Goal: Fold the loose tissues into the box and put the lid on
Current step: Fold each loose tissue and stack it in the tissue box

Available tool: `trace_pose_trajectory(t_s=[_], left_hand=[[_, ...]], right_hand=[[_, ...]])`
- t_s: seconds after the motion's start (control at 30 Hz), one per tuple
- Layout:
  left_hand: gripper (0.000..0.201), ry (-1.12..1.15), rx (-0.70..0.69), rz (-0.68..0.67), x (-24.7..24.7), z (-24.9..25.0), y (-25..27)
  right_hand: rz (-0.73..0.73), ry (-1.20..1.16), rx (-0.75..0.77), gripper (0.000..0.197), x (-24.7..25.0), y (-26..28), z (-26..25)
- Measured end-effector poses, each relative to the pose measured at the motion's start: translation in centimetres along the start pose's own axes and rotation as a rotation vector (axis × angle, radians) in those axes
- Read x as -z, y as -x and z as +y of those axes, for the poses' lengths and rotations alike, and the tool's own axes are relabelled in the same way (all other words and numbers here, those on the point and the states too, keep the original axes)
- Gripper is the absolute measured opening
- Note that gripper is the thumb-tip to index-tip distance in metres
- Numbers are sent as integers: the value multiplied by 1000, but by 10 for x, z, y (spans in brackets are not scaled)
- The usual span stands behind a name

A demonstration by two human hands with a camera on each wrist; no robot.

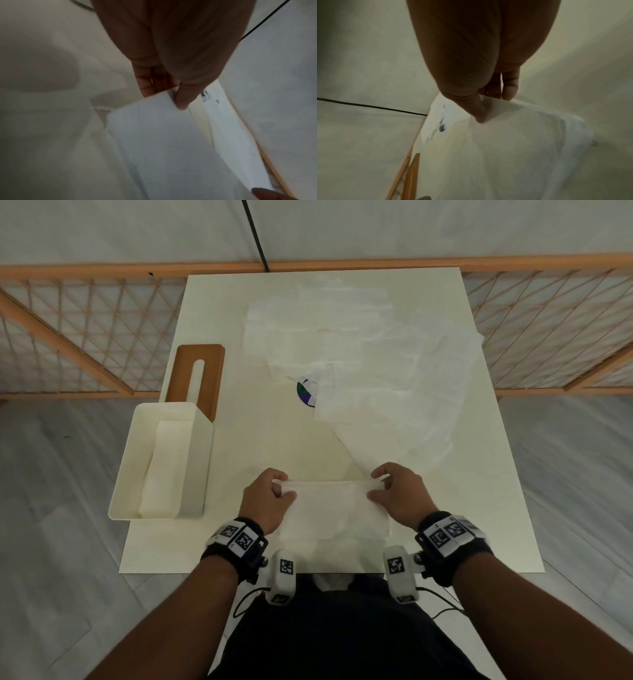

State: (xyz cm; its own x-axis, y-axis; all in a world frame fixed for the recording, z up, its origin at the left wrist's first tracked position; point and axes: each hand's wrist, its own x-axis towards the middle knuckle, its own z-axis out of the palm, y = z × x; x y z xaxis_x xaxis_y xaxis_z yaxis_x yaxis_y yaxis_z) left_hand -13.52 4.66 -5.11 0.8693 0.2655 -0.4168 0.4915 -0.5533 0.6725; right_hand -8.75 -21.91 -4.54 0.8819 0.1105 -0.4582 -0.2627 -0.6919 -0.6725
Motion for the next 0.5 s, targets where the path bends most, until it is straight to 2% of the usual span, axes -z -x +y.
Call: trace_pose_trajectory(t_s=[0.3,0.5], left_hand=[[20,15,-6,85,-6,-4,-7],[20,-23,18,78,-12,-9,-11]], right_hand=[[88,17,-4,23,-14,-6,12],[60,83,-16,23,-21,-11,17]])
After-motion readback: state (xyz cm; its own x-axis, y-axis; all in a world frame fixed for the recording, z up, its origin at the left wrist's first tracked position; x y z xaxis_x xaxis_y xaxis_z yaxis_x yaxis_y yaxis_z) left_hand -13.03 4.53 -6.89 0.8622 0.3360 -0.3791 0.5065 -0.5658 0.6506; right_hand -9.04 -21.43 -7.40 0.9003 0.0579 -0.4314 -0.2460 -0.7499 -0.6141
